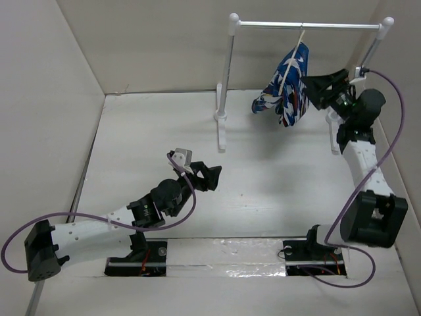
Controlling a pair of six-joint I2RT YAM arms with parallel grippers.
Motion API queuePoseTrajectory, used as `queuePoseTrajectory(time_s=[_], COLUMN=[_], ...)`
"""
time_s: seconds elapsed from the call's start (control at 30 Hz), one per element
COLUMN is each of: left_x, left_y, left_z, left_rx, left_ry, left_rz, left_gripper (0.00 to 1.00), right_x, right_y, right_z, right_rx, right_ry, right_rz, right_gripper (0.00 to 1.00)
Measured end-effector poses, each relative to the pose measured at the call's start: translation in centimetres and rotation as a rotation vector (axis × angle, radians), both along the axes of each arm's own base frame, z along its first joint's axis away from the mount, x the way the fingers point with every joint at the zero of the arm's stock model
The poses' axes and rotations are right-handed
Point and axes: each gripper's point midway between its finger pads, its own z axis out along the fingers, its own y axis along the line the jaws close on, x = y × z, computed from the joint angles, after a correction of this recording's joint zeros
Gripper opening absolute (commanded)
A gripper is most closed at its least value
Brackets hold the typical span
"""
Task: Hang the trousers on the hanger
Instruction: Reset both arms
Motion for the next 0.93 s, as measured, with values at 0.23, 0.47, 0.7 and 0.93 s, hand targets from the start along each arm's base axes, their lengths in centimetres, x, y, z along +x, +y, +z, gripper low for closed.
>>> queuePoseTrajectory(time_s=[0.23, 0.47, 0.7, 0.93], left_x=[0.1, 0.2, -0.6, -1.6], left_y=[0.4, 0.8, 2.5, 4.1], left_z=[0.0, -0.9, -0.5, -1.5], left_rx=[-0.003, 0.019, -0.058, -0.114], left_ry=[-0.002, 0.021, 0.073, 0.127], left_rz=[0.014, 0.038, 0.064, 0.068], left_gripper=[0.68, 0.68, 0.68, 0.68], right_x=[-11.2, -22.4, -28.1, -26.7], right_y=[5.0, 7.6, 5.5, 4.4], right_z=[-3.1, -2.5, -5.0, -11.3], right_rx=[0.012, -0.208, -0.41, -0.49], right_ry=[-0.062, -0.236, -0.285, -0.085], right_rz=[0.191, 0.192, -0.029, -0.036], right_gripper=[1.0, 1.0, 1.0, 1.0])
